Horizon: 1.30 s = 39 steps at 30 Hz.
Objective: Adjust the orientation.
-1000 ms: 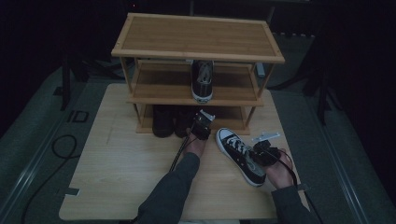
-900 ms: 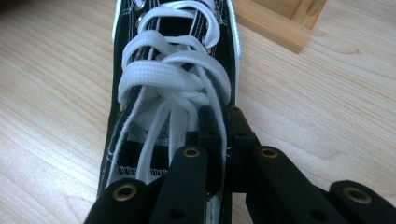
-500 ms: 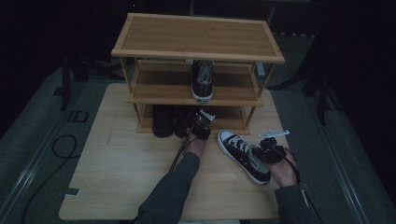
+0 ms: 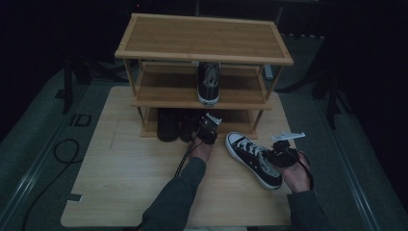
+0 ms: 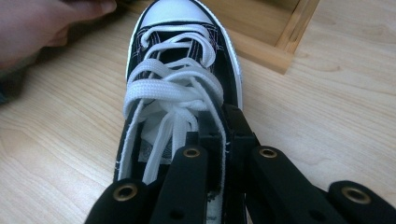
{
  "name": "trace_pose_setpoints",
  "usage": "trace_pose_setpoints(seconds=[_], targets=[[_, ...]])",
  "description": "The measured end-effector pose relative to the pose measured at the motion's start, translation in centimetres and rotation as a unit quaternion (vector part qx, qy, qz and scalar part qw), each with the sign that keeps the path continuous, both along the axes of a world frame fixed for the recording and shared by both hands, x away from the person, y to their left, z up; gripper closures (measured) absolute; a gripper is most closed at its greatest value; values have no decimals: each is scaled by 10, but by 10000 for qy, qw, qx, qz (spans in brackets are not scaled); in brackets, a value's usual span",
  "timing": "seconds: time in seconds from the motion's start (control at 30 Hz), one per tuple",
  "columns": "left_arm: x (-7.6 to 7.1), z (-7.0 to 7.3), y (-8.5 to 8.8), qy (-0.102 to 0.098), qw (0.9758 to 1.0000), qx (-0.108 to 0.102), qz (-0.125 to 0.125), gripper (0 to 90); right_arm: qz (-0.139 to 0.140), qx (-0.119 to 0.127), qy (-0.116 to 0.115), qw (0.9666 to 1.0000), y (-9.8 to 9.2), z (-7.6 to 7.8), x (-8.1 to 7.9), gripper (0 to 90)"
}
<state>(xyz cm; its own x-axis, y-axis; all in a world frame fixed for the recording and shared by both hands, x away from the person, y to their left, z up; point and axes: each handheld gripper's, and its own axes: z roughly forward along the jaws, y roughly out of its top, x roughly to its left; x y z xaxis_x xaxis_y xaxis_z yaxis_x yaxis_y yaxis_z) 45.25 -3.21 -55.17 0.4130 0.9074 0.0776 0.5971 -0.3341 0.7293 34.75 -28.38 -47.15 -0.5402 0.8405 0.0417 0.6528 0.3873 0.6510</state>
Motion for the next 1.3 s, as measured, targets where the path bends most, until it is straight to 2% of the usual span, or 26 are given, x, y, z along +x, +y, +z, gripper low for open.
trace_pose_setpoints(seconds=[0.53, 0.73, 1.3], targets=[[0, 0, 0, -1, 10000, 10, -2, 900, 142, 74, -102, 9998, -5, 21, 0, 884], [0, 0, 0, 2, 10000, 12, -5, 900, 226, 10, -151, 9996, -6, 31, 2, 883], [0, 0, 0, 0, 10000, 10, 1, 900, 393, 23, -281, 9988, -6, 57, 4, 883]])
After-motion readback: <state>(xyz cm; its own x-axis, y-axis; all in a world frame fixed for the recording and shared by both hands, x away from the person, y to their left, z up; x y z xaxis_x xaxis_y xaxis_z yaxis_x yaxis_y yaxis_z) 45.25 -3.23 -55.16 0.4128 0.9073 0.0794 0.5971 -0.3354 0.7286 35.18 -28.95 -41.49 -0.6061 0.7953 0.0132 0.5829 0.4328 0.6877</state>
